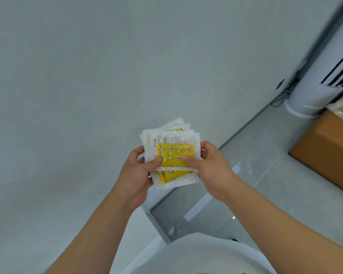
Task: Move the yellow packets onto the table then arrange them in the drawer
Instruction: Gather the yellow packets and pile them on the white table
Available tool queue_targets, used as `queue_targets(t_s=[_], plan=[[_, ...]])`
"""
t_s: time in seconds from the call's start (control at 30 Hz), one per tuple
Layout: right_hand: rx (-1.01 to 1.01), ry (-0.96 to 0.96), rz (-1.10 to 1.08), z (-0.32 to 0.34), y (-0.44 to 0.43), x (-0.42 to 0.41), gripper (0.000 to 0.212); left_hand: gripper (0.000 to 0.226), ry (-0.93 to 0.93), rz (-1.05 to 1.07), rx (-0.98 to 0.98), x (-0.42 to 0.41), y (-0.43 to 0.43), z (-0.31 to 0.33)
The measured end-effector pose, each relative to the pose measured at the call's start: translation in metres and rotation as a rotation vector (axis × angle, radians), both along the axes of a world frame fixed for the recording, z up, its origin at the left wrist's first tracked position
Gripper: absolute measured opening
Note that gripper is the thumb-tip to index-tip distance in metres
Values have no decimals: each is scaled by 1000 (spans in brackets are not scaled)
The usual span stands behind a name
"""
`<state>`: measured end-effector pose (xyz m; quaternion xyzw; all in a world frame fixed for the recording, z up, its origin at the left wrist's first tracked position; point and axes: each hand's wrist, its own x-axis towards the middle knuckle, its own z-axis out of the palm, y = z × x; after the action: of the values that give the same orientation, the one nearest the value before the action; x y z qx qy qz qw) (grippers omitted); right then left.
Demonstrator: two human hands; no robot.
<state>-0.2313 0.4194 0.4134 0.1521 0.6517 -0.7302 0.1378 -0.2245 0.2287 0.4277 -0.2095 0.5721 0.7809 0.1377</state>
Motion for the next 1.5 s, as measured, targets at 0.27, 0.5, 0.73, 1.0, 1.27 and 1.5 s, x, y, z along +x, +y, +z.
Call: queue_targets(t_s=[0.27, 0.5, 0.73, 1.0, 1.27, 1.5], plan=[[-111, 34, -324, 22, 149, 14, 38, 51, 90, -316, -81, -47, 157, 32], [-145, 62, -629, 25, 295, 47, 37, 51, 128, -605, -74, -62, 329, 37], [-130, 66, -921, 24, 417, 95, 32, 49, 125, -887, -59, -54, 488, 36], [-179, 39, -1251, 13, 496, 131, 32, 50, 100, -1224, -111, -51, 625, 24], [-150, 20, -1674, 5, 541, 153, 37, 49, 91, -1672, -90, -42, 749, 5], [-146, 13, -2075, -2, 545, 197, 39, 47, 66, -2038, -66, 26, 819, -4]])
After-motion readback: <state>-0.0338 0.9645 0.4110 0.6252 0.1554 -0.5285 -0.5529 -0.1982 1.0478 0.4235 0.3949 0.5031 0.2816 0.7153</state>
